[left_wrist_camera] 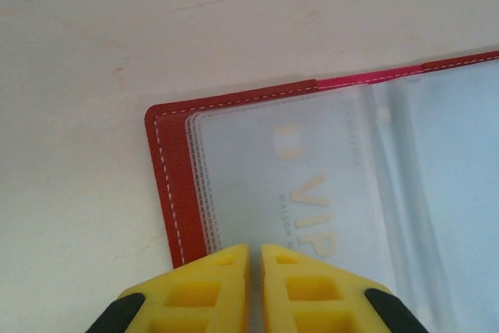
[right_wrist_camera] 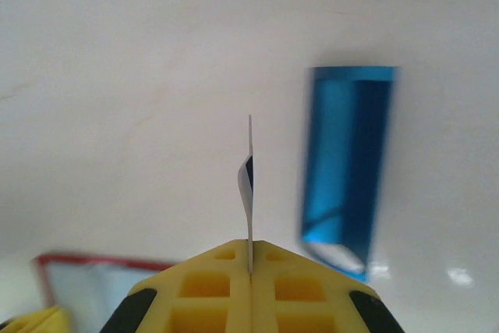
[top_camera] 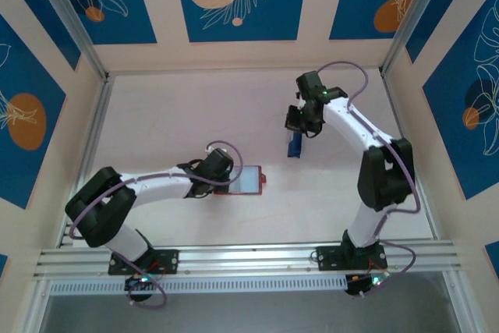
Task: Put the credit cards into the card holder
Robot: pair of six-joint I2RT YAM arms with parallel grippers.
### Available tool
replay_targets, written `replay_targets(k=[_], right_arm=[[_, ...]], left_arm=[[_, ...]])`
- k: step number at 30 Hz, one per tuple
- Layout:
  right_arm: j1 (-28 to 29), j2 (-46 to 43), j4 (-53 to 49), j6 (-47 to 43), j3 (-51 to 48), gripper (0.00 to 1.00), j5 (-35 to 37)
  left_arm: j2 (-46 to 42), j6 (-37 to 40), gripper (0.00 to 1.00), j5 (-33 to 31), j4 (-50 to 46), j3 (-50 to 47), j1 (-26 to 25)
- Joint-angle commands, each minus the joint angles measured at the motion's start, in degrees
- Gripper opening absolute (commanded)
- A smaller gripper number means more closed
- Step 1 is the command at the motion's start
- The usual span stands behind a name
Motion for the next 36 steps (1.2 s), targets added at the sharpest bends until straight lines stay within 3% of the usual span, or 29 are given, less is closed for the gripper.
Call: replay_targets(k=[1, 5, 14, 23, 32, 36], right_arm=[[3.83, -3.55, 5.04, 1.81, -3.89, 0.0, -11.7], [9.1, -1.85, 11.98, 4.12, -7.45, 0.0, -16.87], [16.25, 3.68, 22.77, 6.5, -11.7, 0.0, -20.65], [18.85, 5.92, 24.69, 6.7, -13.55, 0.0, -18.09], [18.88, 6.07, 25.15, 7.04, -14.61, 0.0, -17.99], [18.66, 6.46, 25.26, 7.31, -14.98, 0.0, -17.82]], left_arm=[[-2.23, 0.27, 0.12, -0.78, -2.89, -0.65, 0.41], [-2.01, 0.72, 0.12, -1.22, -4.08, 0.28, 0.41], [-0.49, 0.55, 0.12, -2.36, -5.31, 0.28, 0.42], [0.32, -0.2, 0.11, -4.22, -6.17, -0.91, 0.4], [-4.73, 0.2, 0.11, -2.2, -7.45, 0.86, 0.44], [-2.72, 0.45, 0.1, -0.53, -6.47, 2.3, 0.44]])
